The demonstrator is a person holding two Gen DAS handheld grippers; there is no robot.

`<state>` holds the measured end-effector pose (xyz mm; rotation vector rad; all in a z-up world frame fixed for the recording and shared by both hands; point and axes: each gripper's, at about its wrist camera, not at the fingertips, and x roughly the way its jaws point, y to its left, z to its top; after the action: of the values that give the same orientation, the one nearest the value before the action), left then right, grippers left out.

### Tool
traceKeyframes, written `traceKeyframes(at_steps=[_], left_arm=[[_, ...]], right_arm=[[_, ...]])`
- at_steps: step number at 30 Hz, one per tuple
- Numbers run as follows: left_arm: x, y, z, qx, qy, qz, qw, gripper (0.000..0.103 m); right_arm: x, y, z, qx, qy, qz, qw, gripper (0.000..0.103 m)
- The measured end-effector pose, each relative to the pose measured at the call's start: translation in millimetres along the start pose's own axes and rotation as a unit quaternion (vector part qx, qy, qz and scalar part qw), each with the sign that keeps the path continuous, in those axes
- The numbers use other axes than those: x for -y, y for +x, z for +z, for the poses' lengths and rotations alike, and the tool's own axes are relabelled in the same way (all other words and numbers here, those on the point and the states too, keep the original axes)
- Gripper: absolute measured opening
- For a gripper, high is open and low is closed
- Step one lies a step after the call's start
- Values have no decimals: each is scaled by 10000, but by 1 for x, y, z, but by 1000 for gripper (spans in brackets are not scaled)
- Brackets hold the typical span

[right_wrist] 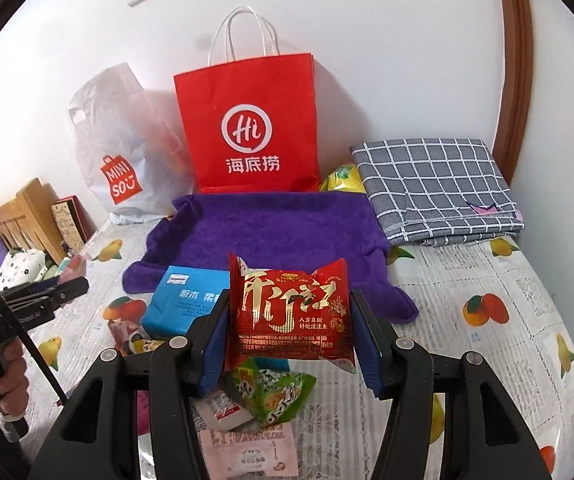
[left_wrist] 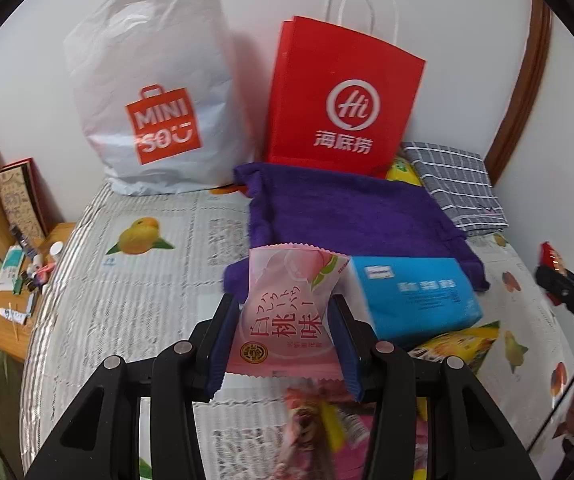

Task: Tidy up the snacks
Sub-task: 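Carry the red cake and pink candy up toward the purple towel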

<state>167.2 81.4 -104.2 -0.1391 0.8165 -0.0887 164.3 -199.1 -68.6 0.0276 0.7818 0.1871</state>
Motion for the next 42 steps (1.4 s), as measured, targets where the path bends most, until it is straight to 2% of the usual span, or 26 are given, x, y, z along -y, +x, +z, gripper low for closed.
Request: traceKeyframes(at_steps=[4,10,17,33,42], left_arm=[[15,-2,13,-37,65,-193,9998,44],[45,-5,36,15,395,-229,9990,44],[61,0,69,112,493,-119,9987,44],[54,31,120,82,366,45,9993,44],[44,68,132,-94,318,145,9993,44]], right_arm=[[3,10,8,-51,-4,91,9999,55],[6,20,25,-80,-30,76,9999,55],[9,31,54,-38,-83,57,9999,55],[-6,63,126,178,-265,252,9992,55],[-3,103,138,-10,-286,224,9993,55]])
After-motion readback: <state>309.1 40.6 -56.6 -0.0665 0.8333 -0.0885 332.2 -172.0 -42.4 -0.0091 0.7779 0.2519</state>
